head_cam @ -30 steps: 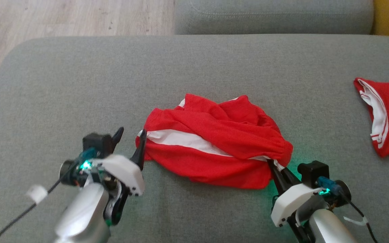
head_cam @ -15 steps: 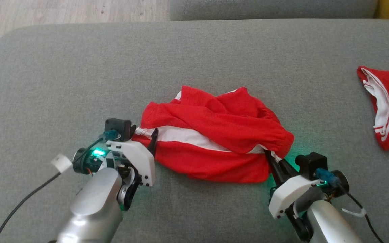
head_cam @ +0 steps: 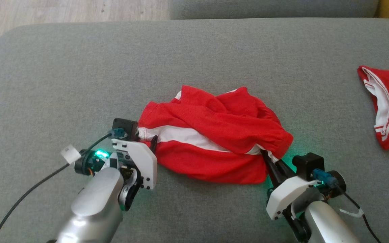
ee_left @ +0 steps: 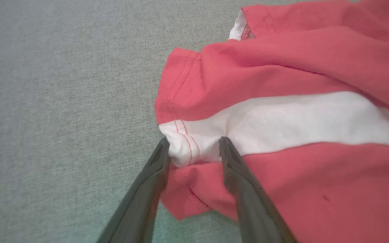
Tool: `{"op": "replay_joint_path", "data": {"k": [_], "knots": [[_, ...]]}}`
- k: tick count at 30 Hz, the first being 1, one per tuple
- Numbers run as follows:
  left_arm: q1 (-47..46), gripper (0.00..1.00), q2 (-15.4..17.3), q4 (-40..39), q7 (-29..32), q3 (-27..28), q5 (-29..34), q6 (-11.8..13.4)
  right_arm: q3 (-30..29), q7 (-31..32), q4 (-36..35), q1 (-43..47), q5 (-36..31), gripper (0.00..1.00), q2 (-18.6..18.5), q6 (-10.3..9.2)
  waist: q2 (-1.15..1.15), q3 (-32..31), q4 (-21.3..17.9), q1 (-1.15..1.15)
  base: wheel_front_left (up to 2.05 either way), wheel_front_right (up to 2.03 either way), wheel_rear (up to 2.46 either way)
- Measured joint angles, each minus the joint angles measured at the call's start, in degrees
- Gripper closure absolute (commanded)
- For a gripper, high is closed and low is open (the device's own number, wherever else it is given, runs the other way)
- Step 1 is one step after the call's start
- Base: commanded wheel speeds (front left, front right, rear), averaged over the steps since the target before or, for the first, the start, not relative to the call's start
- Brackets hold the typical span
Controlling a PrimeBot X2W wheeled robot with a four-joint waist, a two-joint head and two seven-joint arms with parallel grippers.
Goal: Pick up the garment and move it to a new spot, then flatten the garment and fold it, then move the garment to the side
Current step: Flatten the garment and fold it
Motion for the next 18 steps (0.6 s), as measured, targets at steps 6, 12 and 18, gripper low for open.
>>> {"op": "replay_joint_path", "data": {"k": [6, 12, 18], "knots": [[-0.1, 0.56, 0.4, -1.2, 0.9, -0.1, 0.0, 0.7, 0.6, -0.1, 0.0, -0.2, 0.5, 1.0, 0.0, 0.0, 0.0, 0.5, -0.8, 0.0, 0.0, 0.0, 0.0], [-0.1, 0.91, 0.5, -3.2, -1.0, 0.3, -1.1, 0.7, 0.6, -0.7, 0.2, -0.4, 1.0, 1.0, 0.0, 0.0, 0.0, 0.5, -1.1, 0.0, 0.0, 0.0, 0.0], [0.1, 1.0, 0.7, -6.3, -3.6, 0.8, -1.8, 1.1, -0.2, -1.5, 0.5, -0.4, 1.0, 1.0, 0.0, 0.0, 0.0, -0.2, -0.8, 0.0, 0.0, 0.0, 0.0]]}}
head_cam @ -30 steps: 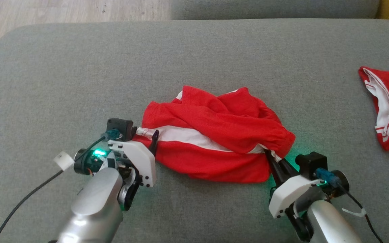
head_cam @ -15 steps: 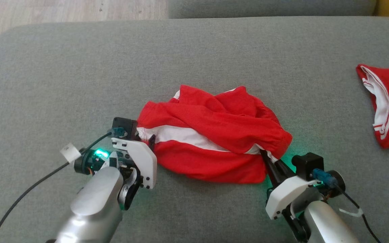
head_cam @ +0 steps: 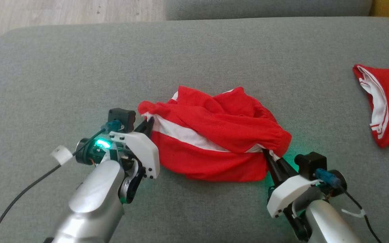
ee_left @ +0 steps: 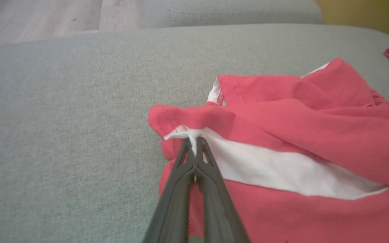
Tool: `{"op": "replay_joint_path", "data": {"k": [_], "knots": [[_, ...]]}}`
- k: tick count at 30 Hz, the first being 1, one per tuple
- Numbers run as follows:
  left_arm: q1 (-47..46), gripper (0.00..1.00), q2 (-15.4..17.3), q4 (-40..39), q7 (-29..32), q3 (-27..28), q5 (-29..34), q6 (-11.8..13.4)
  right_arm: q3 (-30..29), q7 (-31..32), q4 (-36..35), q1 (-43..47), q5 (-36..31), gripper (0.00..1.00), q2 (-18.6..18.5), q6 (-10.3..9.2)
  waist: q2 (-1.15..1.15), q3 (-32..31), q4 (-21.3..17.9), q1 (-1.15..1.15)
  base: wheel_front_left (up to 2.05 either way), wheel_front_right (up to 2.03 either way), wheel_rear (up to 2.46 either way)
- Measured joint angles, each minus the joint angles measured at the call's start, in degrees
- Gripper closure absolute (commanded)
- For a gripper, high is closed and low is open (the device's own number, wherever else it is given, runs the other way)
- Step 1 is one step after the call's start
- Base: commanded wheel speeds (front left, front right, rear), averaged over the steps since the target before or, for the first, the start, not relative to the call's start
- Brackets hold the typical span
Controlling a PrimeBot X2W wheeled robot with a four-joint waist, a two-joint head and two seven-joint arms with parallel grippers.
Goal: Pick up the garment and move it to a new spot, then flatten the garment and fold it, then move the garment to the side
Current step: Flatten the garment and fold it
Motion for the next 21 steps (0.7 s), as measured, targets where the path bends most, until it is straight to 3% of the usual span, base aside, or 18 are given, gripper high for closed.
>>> {"op": "replay_joint_path", "data": {"k": [11, 15, 21], "knots": [[5.0, 1.0, 2.4, -11.6, -6.0, 3.2, -2.6, 0.1, -3.6, -1.5, -5.1, 0.2, 1.0, 1.0, 0.0, 0.0, 0.0, -3.4, 0.7, 0.0, 0.0, 0.0, 0.0], [7.1, 1.0, 4.1, -19.5, -6.8, 4.4, -3.6, 0.2, -4.4, -0.8, -12.5, 0.4, 2.1, 1.0, -0.5, 0.0, 0.0, -5.8, 0.7, 0.0, 0.0, 0.0, 0.0], [8.3, 1.0, 7.9, -34.3, -6.8, 7.5, -3.9, 2.2, -5.4, 5.1, -28.9, 0.5, 3.9, 1.0, -3.9, 0.0, 0.0, -9.8, 0.1, -0.01, 0.0, 0.0, 0.0]]}}
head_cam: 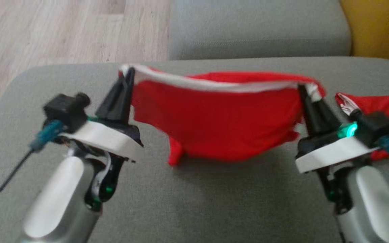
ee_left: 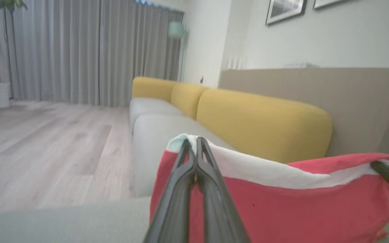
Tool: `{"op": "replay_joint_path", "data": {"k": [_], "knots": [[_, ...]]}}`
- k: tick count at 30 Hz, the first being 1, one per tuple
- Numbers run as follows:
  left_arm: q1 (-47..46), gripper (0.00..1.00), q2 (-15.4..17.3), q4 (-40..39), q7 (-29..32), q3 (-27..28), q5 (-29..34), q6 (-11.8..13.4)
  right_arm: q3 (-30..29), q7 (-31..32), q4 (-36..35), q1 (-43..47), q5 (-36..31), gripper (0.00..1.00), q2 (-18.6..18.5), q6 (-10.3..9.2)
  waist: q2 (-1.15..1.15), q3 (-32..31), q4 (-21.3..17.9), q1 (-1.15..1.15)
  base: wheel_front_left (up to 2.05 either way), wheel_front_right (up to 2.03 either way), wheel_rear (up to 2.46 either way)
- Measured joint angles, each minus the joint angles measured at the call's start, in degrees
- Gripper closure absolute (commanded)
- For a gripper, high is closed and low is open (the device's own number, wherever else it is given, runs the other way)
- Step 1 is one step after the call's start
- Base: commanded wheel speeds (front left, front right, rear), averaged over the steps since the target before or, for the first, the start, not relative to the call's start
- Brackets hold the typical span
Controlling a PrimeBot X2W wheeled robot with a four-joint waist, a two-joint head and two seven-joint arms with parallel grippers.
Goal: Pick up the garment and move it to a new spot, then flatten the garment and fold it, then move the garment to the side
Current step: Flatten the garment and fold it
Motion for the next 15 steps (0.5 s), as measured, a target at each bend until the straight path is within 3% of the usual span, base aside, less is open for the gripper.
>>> {"op": "replay_joint_path", "data": {"k": [9, 15], "knots": [[-2.0, 1.0, 4.7, -17.5, 2.9, 3.8, 1.3, 2.3, -2.5, 11.1, -21.4, 0.0, 2.6, 1.0, -3.1, 0.0, 0.0, -2.1, -1.5, 0.0, 0.0, 0.0, 0.0], [-5.7, 1.0, 6.4, -19.1, 5.7, 4.7, 1.8, 2.5, -3.7, 16.0, -25.0, -0.2, 3.2, 1.0, -3.4, 0.0, 0.0, -0.6, -1.4, 0.01, 0.0, 0.0, 0.0]]}}
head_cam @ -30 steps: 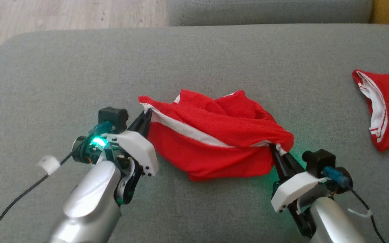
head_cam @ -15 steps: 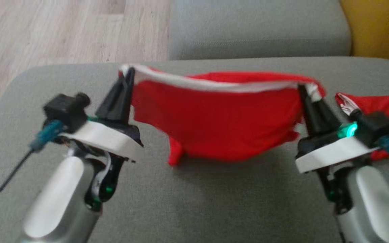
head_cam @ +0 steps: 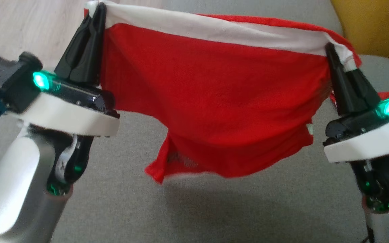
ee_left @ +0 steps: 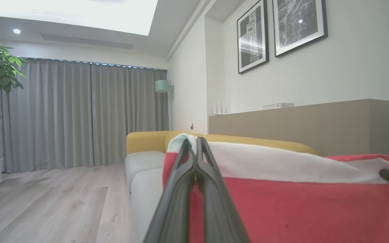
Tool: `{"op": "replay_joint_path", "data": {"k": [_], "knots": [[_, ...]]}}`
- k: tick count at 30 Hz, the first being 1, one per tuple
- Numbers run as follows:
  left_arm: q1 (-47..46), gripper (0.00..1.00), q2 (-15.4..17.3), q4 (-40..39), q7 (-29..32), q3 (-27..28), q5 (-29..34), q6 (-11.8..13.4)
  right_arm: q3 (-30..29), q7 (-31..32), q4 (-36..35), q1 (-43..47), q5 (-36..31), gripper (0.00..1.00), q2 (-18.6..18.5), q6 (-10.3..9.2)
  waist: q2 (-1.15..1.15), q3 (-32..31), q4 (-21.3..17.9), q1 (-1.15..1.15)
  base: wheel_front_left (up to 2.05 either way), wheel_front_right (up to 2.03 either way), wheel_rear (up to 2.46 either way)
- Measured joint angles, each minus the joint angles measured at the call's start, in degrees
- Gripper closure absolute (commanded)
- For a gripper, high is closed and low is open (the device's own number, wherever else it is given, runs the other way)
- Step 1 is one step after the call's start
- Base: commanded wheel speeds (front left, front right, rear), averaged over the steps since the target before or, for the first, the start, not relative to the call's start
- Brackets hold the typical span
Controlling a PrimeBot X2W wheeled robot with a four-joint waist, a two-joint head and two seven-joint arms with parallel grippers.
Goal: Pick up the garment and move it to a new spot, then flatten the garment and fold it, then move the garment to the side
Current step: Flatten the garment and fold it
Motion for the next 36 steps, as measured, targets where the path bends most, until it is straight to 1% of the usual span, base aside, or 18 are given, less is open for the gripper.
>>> {"op": "replay_joint_path", "data": {"k": [2, 5, 6, 9, 12, 15, 18, 20, 22, 25, 27, 31, 32, 36], "knots": [[-0.9, 1.0, 0.0, 1.8, 0.2, -0.1, 0.3, -0.2, 0.2, 0.6, 1.2, -0.7, 0.7, 1.0, 0.1, 0.0, 0.0, 1.0, 0.1, 0.0, 0.0, 0.0, 0.0], [-3.7, 1.0, 0.1, 6.4, -1.7, -0.3, 2.5, -1.1, 1.7, 1.0, 4.6, -4.5, 1.9, 1.0, 0.1, 0.0, 0.0, 3.3, 0.2, 0.0, 0.0, 0.0, 0.0], [-4.9, 1.0, -0.2, 7.9, -2.6, -0.2, 2.4, -1.1, 2.6, 0.9, 6.3, -6.7, 2.4, 1.0, 0.1, 0.0, 0.0, 4.3, 0.2, 0.0, 0.0, 0.0, 0.0], [-9.8, 1.0, -0.5, 13.6, -5.3, -0.2, 3.4, -2.8, 5.4, -0.8, 12.9, -15.6, 2.2, 1.0, 0.1, 0.0, 0.0, 7.8, 0.0, 0.02, 0.0, 0.0, 0.0], [-16.4, 1.0, -1.1, 19.9, -9.2, 0.3, 4.8, -4.4, 7.2, -4.7, 21.2, -26.5, 0.0, 1.0, 0.1, 0.0, 0.0, 11.4, -0.3, 0.03, 0.0, 0.0, 0.0], [-24.4, 1.0, -2.5, 25.3, -13.6, 0.9, 5.9, -5.7, 7.0, -10.1, 29.2, -36.4, -3.6, 1.0, 0.3, 0.0, 0.0, 14.8, -0.7, 0.03, 0.0, 0.0, 0.0], [-30.8, 1.0, -4.2, 29.2, -17.3, 1.3, 6.4, -6.5, 6.8, -15.2, 35.6, -42.9, -6.4, 1.0, 1.2, 0.0, 0.0, 17.9, -0.8, 0.03, 0.0, 0.0, 0.0], [-33.0, 1.0, -5.1, 31.4, -19.4, 1.5, 6.8, -7.2, 6.7, -18.2, 38.9, -45.0, -8.0, 1.0, 2.0, 0.0, 0.0, 19.8, -0.8, 0.03, 0.0, 0.0, 0.0], [-33.7, 1.0, -5.9, 32.8, -21.6, 2.0, 6.8, -7.8, 6.7, -20.3, 41.6, -45.7, -8.6, 1.0, 2.7, 0.0, 0.0, 21.7, -0.6, 0.02, 0.0, 0.0, 0.0], [-32.7, 1.0, -6.8, 34.5, -23.6, 1.7, 6.4, -9.2, 8.3, -22.2, 45.3, -45.2, -8.9, 1.0, 3.2, 0.0, 0.0, 24.5, -0.2, 0.03, 0.0, 0.0, 0.0], [-31.8, 1.0, -7.2, 35.0, -24.2, 1.5, 6.3, -9.5, 9.1, -22.6, 46.3, -44.8, -8.9, 1.0, 3.4, 0.0, 0.0, 25.3, 0.0, 0.03, 0.0, 0.0, 0.0], [-24.7, 1.0, -8.7, 36.4, -25.5, 0.4, 5.0, -10.7, 11.9, -24.4, 49.4, -39.9, -8.6, 1.0, 3.8, 0.0, -0.01, 27.8, 0.7, 0.03, 0.0, 0.0, 0.0], [-20.2, 1.0, -9.1, 37.2, -25.8, -0.1, 4.7, -11.2, 12.6, -25.0, 50.3, -36.4, -8.2, 1.0, 3.8, 0.0, -0.01, 28.1, 1.1, 0.03, 0.0, 0.0, 0.0], [-13.9, 1.0, -9.3, 36.4, -26.1, 0.6, 4.7, -11.7, 13.4, -26.2, 49.7, -30.5, -7.5, 1.0, 3.8, 0.0, 0.0, 27.3, 1.1, 0.0, 0.0, 0.0, 0.0]]}}
